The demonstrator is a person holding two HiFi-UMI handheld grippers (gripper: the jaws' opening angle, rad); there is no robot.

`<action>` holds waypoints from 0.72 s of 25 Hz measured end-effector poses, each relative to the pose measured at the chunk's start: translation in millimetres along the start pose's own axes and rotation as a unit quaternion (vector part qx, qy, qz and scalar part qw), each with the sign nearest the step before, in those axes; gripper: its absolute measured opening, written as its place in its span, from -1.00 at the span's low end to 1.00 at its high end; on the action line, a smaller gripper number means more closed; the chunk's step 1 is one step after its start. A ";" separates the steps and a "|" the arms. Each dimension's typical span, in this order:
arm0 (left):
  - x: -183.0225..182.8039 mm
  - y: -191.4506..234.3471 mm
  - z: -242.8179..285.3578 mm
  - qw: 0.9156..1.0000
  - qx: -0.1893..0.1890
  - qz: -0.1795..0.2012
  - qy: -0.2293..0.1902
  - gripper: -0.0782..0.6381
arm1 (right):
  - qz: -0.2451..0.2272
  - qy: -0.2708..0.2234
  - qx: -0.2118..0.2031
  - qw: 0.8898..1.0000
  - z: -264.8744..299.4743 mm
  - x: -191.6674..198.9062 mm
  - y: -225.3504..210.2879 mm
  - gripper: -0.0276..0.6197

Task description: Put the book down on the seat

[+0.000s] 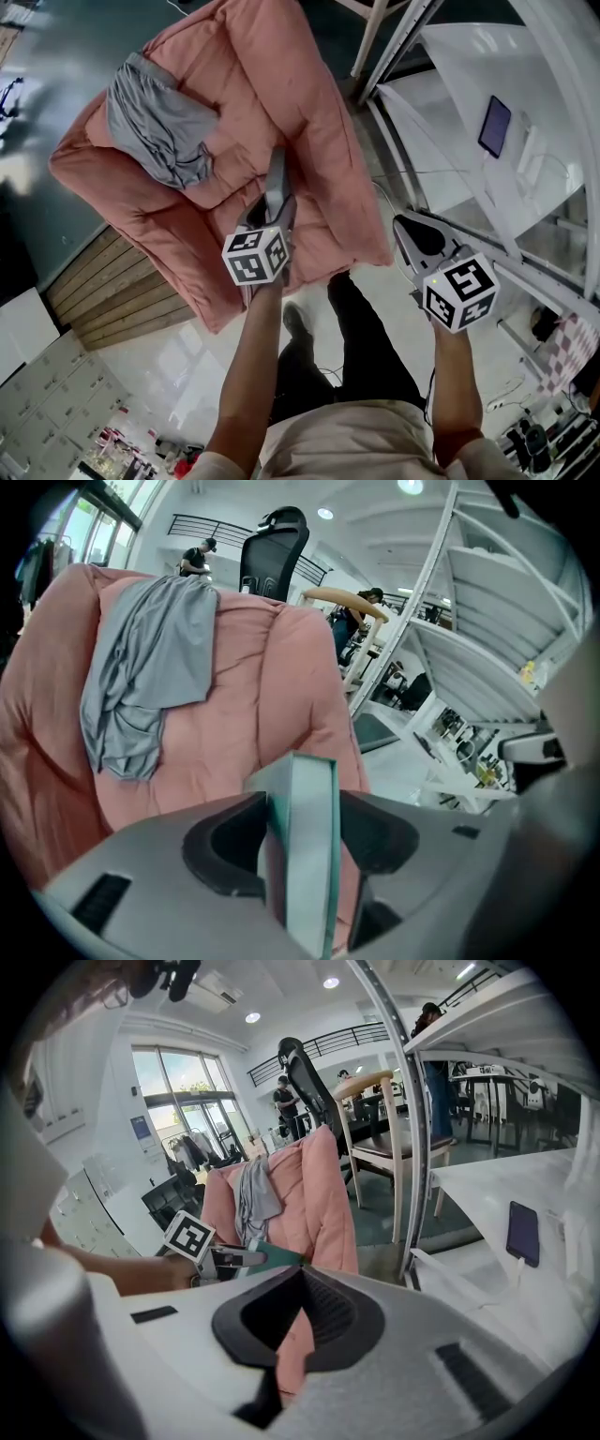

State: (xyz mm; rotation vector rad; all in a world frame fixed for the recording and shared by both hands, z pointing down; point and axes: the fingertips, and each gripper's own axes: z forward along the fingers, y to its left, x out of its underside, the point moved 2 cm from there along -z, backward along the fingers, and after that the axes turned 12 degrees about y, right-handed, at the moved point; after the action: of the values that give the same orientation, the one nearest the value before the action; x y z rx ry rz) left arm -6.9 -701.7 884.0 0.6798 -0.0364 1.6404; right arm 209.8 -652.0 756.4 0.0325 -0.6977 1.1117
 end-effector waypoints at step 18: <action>-28.6 -42.0 -72.4 0.995 0.070 0.055 -0.045 -0.14 | -0.010 -0.030 0.010 0.999 -41.2 -11.6 35.6 -0.94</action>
State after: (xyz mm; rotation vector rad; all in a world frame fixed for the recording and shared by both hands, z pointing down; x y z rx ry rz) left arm 2.8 -690.0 796.9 0.8710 -0.0241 1.7295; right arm 197.8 -630.1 706.7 0.0901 -0.7393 1.1023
